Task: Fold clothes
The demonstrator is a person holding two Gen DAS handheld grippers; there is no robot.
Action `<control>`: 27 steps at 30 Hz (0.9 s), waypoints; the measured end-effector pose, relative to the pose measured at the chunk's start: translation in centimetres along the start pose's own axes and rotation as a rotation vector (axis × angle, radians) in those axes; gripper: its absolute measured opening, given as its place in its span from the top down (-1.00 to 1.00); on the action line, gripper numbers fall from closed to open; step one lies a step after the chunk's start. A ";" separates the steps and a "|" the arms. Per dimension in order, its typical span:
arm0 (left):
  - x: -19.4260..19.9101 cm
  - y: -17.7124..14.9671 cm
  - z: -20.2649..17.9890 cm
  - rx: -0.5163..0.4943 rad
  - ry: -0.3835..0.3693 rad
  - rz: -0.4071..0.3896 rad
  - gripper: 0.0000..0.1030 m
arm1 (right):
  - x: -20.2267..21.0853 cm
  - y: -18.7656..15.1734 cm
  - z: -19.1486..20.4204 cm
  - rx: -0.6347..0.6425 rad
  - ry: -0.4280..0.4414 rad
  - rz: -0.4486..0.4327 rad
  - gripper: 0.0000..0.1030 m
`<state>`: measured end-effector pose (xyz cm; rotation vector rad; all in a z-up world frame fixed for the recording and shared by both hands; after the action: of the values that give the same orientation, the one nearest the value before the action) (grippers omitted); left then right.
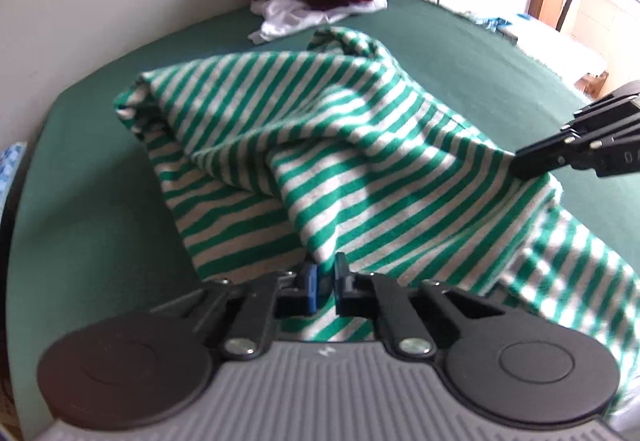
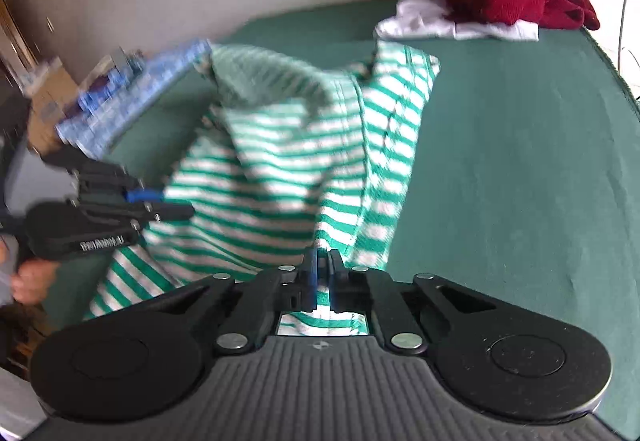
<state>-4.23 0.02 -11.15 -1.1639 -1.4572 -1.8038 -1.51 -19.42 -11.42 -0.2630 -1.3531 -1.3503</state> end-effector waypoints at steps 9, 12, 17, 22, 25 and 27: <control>3.0 -1.9 -0.5 -0.002 0.034 0.021 0.96 | -2.0 -1.7 0.7 0.046 0.029 0.137 0.89; 1.2 -2.4 -1.1 -0.016 0.062 0.057 0.95 | -2.5 -0.8 1.2 0.080 -0.001 0.137 0.70; -0.6 -3.0 -1.6 -0.022 0.099 0.090 0.82 | -1.1 4.2 0.6 0.045 0.022 -0.068 0.30; 0.1 -3.2 -2.3 -0.031 0.102 0.096 0.84 | -5.8 9.5 -1.0 -0.008 0.031 -0.139 0.30; 0.5 -3.4 -2.6 -0.022 0.116 0.089 0.84 | -8.9 11.3 -1.8 -0.026 0.037 -0.114 0.30; 0.2 -3.7 -2.9 -0.016 0.137 0.102 0.84 | -10.0 12.1 -2.1 -0.046 0.041 -0.061 0.65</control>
<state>-8.23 -1.70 -12.89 -1.0802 -1.2854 -1.7904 12.35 -12.06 -13.48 -0.2251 -1.3065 -1.4315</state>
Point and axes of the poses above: each gripper's, at about its wrist camera, not at the fingertips, and x roughly against the way its jaws point, z to its left, y to its top, the point moved 1 cm from there along -x, roughly the way its jaws point, and after that the axes turned 9 degrees about z, right-handed, at the moved point
